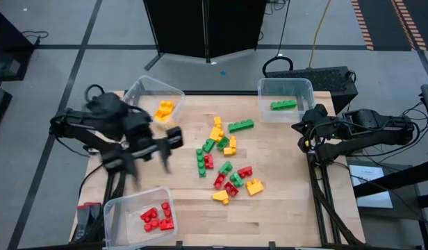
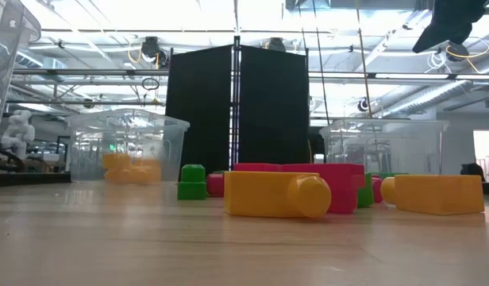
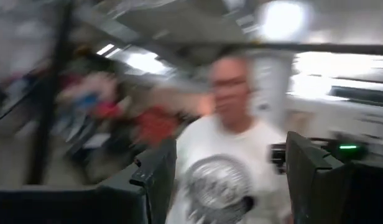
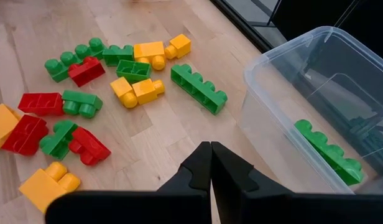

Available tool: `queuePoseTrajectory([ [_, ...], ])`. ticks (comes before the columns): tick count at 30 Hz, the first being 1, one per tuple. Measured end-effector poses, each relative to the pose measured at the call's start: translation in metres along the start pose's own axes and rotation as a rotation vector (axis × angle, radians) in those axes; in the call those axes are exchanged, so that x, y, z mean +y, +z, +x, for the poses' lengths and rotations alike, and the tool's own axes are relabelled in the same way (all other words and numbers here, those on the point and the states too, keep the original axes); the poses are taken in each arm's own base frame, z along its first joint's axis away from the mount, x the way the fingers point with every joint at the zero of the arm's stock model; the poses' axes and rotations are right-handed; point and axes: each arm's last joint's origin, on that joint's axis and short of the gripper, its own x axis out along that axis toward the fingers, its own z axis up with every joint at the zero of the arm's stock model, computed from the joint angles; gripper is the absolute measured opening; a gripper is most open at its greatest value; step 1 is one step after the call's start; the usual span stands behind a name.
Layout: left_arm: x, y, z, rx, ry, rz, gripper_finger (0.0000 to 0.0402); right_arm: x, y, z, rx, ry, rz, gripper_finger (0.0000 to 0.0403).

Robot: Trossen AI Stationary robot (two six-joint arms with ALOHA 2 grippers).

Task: Sort blocks
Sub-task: Put the green game piece into the top right transparent bin

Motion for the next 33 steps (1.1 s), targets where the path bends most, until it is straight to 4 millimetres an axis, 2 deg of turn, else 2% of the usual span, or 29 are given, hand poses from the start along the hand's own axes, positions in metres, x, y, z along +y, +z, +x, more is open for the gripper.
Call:
queuePoseTrajectory([
  [5,0.015,-0.021,-0.003,0.121,0.257,-0.084,0.0194,0.0,0.0,0.0,0.0,0.0,0.0,0.0006],
  [8,0.019,-0.028,-0.005,0.163,0.347,-0.11,0.0194,0.0,0.0,0.0,0.002,0.003,0.001,0.0006],
  [22,0.02,-0.029,-0.006,0.178,0.362,-0.12,0.0194,0.0,0.0,0.0,0.002,0.004,0.049,0.0006],
  [27,0.022,-0.036,-0.008,0.233,0.395,-0.163,0.0194,0.0,0.0,0.0,0.002,0.004,0.058,0.0006],
  [30,0.027,-0.045,-0.014,0.282,0.575,-0.189,0.0194,0.0,0.0,0.0,0.002,0.003,0.075,0.0006],
  [33,0.037,-0.056,-0.03,0.366,0.893,-0.198,0.0194,0.0,0.0,0.0,0.003,0.003,0.078,0.0006],
])
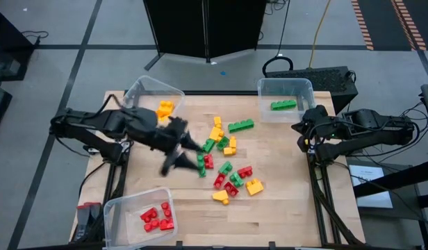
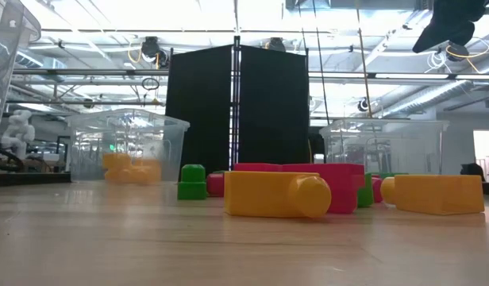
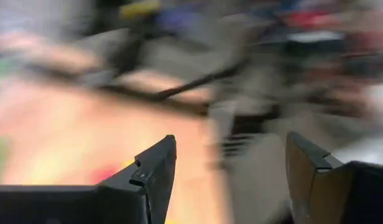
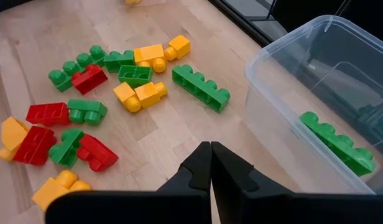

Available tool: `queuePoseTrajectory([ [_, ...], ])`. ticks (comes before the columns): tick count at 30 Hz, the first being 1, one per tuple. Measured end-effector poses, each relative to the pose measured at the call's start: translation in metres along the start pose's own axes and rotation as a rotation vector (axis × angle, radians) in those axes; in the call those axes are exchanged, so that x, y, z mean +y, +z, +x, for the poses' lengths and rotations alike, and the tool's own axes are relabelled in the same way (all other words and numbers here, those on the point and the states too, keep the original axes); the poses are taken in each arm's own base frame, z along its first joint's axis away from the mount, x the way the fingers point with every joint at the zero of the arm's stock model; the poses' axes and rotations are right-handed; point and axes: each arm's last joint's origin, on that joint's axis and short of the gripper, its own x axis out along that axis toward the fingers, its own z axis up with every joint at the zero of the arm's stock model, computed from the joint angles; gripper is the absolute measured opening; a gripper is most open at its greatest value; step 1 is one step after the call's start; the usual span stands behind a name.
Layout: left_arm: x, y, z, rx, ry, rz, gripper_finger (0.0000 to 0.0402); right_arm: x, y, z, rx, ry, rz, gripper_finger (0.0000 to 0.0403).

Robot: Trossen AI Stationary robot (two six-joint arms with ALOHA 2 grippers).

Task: Sort blocks
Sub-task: Put the green game piece into the top right transparent bin

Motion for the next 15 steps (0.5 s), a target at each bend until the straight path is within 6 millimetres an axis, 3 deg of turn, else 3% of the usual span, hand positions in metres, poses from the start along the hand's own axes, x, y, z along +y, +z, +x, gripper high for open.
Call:
queuePoseTrajectory([
  [3,0.022,-0.008,-0.003,0.0,0.379,-0.068,0.0194,0.001,0.0,0.001,0.006,-0.004,0.016,0.0006],
  [6,0.037,-0.012,-0.009,-0.027,0.613,-0.16,0.0194,0.002,0.001,0.002,0.01,-0.006,0.018,0.0006],
  [9,0.047,-0.01,-0.012,-0.068,0.735,-0.175,0.0194,0.003,0.001,0.004,0.017,-0.012,0.013,0.0006],
  [15,0.068,-0.008,0.003,-0.111,0.858,-0.227,0.0194,0.008,0.003,0.01,0.038,-0.027,0.0,0.0006],
])
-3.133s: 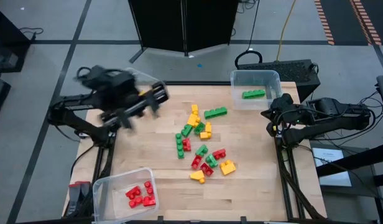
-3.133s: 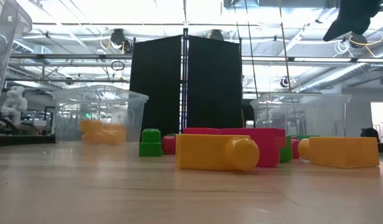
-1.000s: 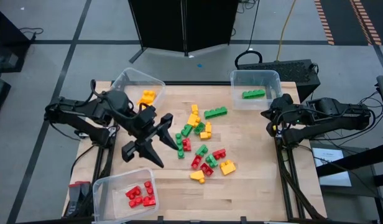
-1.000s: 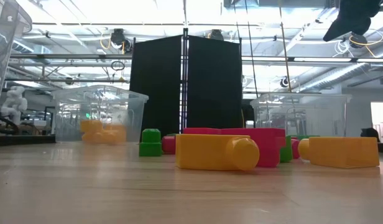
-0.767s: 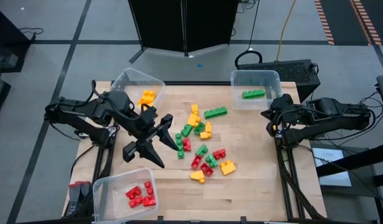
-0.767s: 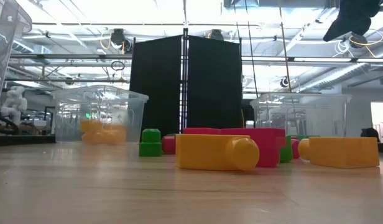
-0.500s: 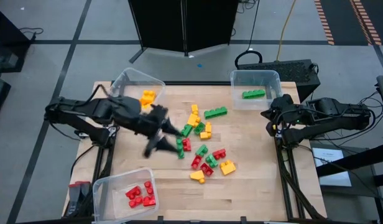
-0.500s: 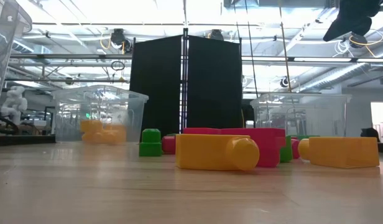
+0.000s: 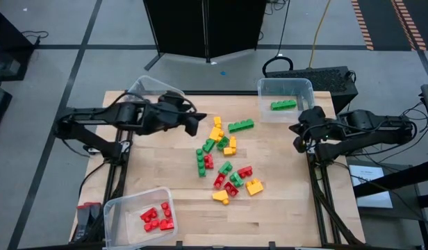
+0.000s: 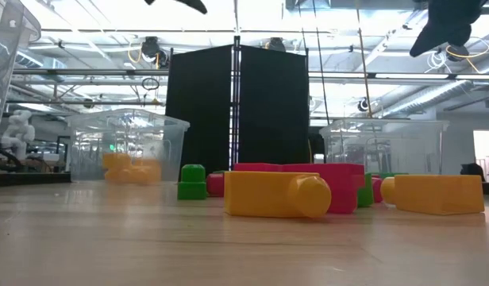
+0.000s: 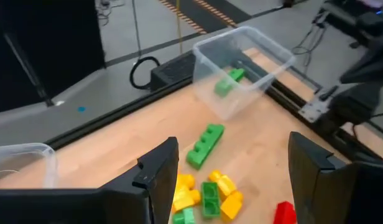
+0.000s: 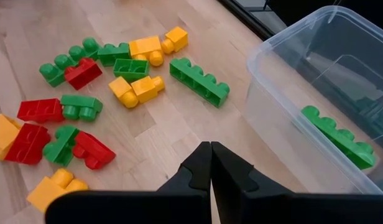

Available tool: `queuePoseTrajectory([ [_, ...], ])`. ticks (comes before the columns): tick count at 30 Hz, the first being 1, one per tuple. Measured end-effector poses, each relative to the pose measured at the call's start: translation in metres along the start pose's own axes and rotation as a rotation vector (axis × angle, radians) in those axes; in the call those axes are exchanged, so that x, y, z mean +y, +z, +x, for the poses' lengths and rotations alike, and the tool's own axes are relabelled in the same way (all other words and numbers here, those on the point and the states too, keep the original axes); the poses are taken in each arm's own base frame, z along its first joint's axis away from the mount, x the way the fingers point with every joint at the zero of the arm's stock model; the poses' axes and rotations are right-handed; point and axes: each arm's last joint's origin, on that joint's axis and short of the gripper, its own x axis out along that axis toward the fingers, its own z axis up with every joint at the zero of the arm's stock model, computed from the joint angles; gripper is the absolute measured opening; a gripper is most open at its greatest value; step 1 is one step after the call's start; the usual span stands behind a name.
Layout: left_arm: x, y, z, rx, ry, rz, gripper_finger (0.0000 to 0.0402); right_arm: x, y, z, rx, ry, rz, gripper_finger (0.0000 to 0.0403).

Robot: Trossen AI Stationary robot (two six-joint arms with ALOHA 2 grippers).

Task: Sort blocks
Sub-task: Put the green game piece into the top right transparent bin

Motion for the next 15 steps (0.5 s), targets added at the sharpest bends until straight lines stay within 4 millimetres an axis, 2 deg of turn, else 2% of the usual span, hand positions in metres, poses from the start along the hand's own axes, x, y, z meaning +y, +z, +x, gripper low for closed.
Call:
queuePoseTrajectory([
  [3,-0.001,-0.002,0.018,0.011,0.04,0.001,0.0194,0.002,0.001,0.003,0.01,-0.011,-0.014,0.0006],
  [6,-0.007,-0.005,0.045,0.013,0.073,0.059,0.0194,0.005,0.002,0.006,0.022,-0.019,-0.028,0.0006],
  [11,-0.022,-0.014,0.106,0.051,-0.055,0.296,0.0194,0.008,0.003,0.01,0.038,-0.031,-0.054,0.0006],
  [15,-0.029,-0.028,0.159,0.083,-0.179,0.329,0.0194,0.01,0.003,0.013,0.048,-0.037,-0.061,0.0006],
])
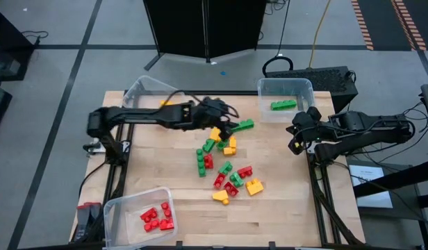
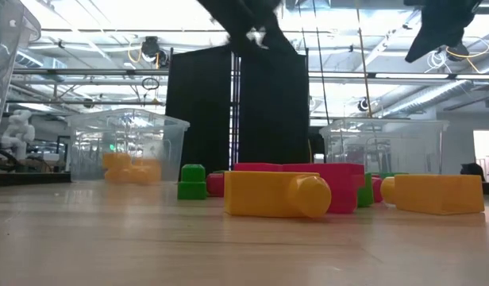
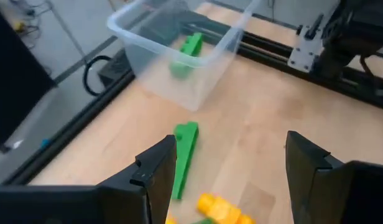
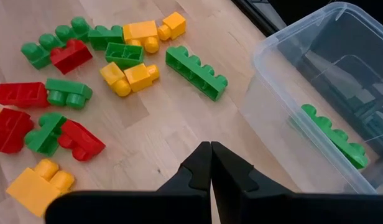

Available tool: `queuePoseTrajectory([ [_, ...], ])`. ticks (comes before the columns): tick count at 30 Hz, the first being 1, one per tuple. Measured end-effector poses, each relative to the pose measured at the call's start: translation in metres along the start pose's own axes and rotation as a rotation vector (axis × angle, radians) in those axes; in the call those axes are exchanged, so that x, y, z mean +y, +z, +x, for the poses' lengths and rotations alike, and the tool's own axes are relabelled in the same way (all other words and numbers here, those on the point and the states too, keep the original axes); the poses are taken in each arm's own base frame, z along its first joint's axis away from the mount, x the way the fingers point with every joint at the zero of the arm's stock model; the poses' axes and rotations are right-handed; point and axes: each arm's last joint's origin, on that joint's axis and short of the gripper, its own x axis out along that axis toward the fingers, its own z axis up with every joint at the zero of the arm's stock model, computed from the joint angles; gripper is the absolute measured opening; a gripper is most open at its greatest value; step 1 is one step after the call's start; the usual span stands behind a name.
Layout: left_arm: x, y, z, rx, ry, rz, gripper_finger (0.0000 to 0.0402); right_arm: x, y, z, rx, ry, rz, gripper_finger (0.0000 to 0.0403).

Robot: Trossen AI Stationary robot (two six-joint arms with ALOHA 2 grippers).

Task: Sort blocks
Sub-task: Put the green game piece into the top right transparent bin

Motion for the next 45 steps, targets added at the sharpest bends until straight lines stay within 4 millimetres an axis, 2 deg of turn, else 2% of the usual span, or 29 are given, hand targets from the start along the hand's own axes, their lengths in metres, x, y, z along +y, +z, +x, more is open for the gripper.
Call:
queuePoseTrajectory([
  [6,0.023,-0.023,0.055,0.111,-0.035,0.024,0.0194,0.001,0.0,0.001,0.004,-0.003,-0.002,0.0006],
  [13,0.039,-0.038,0.091,0.196,-0.134,0.037,0.0199,0.001,0.001,0.002,0.005,-0.004,-0.008,0.0006],
  [16,0.041,-0.031,0.099,0.18,-0.147,0.031,0.0218,0.001,0.001,0.002,0.006,-0.005,-0.009,0.0006],
  [20,0.035,-0.029,0.113,0.224,-0.173,0.036,0.0263,0.001,0.0,0.002,0.008,-0.006,-0.011,0.0006],
  [22,0.031,-0.027,0.116,0.279,-0.151,0.084,0.0285,0.001,0.0,0.002,0.01,-0.006,-0.012,0.0006],
  [25,0.028,-0.013,0.11,0.328,-0.048,0.21,0.0306,0.001,0.0,0.002,0.011,-0.006,-0.014,0.0006],
  [29,0.033,0.003,0.11,0.326,0.006,0.248,0.031,0.001,0.0,0.002,0.011,-0.005,-0.037,0.0006],
  [34,0.047,0.009,0.122,0.328,0.016,0.247,0.031,0.001,0.0,0.002,0.011,-0.006,-0.041,0.0006],
  [40,0.054,-0.007,0.144,0.436,-0.004,0.239,0.031,0.001,0.0,0.002,0.011,-0.007,-0.065,0.0006],
  [45,0.053,-0.009,0.153,0.436,-0.006,0.245,0.031,0.001,0.0,0.002,0.011,-0.007,-0.082,0.0006],
])
